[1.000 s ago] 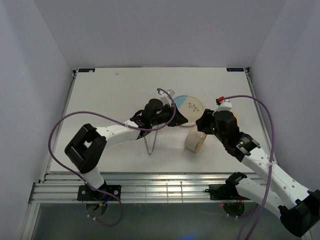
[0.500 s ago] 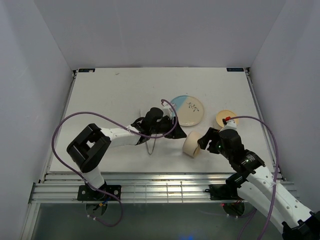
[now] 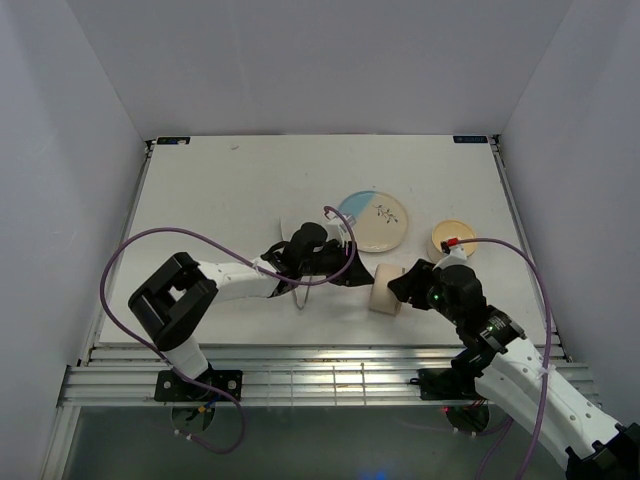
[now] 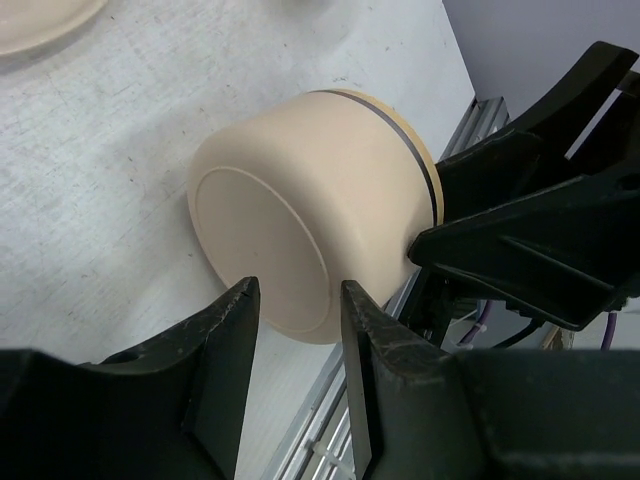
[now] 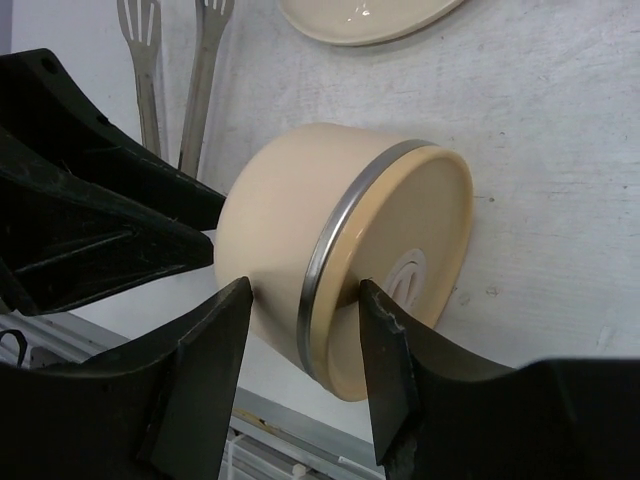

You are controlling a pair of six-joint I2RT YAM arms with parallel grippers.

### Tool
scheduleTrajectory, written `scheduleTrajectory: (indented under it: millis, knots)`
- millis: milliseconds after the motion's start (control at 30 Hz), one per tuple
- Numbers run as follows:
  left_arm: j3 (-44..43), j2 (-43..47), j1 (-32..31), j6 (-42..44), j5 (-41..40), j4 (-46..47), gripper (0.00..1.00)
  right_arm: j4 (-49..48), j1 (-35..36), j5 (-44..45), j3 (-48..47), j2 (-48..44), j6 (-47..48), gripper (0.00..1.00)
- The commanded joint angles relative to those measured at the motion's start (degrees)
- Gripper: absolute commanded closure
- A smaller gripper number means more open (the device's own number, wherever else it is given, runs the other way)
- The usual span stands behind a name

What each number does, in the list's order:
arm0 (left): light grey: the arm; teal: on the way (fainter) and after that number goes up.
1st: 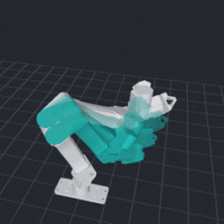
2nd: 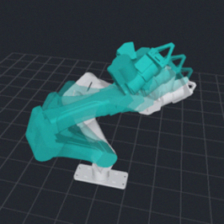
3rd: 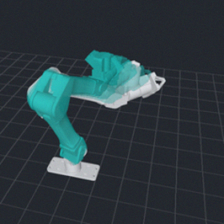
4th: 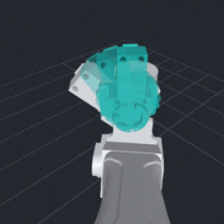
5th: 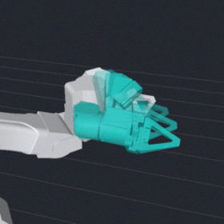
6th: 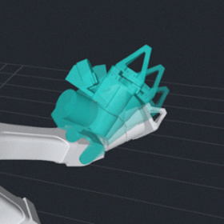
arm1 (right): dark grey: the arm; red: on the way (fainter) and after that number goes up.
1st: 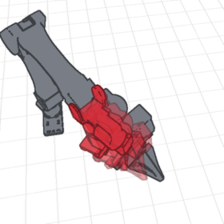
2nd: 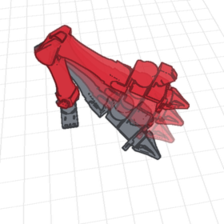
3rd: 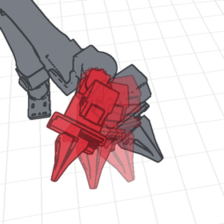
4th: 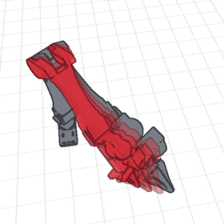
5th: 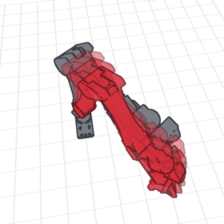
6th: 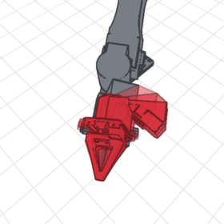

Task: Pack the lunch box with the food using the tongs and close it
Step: Adjust the packing box at the center of the board.

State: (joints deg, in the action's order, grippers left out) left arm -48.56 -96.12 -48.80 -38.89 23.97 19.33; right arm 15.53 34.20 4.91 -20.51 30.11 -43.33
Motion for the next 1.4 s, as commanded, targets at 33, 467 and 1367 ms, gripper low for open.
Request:
scheduleTrajectory:
  millis: [33, 467, 1367]
  knots:
    - [-0.2, -0.8, -0.2, 0.0, -1.8, 1.6, 0.52, -6.2, 0.5, -2.6, -0.3, 0.6, 1.1, 0.50]
    - [-1.7, 0.4, 0.2, 1.8, -8.4, -4.5, 0.54, -6.6, 1.8, -0.7, -6.9, 9.0, 6.3, 0.78]
    - [-1.9, 20.4, 8.9, 0.6, -20.0, -21.2, 0.50, -3.6, 5.4, 3.2, -16.0, 26.2, 13.1, 0.92]
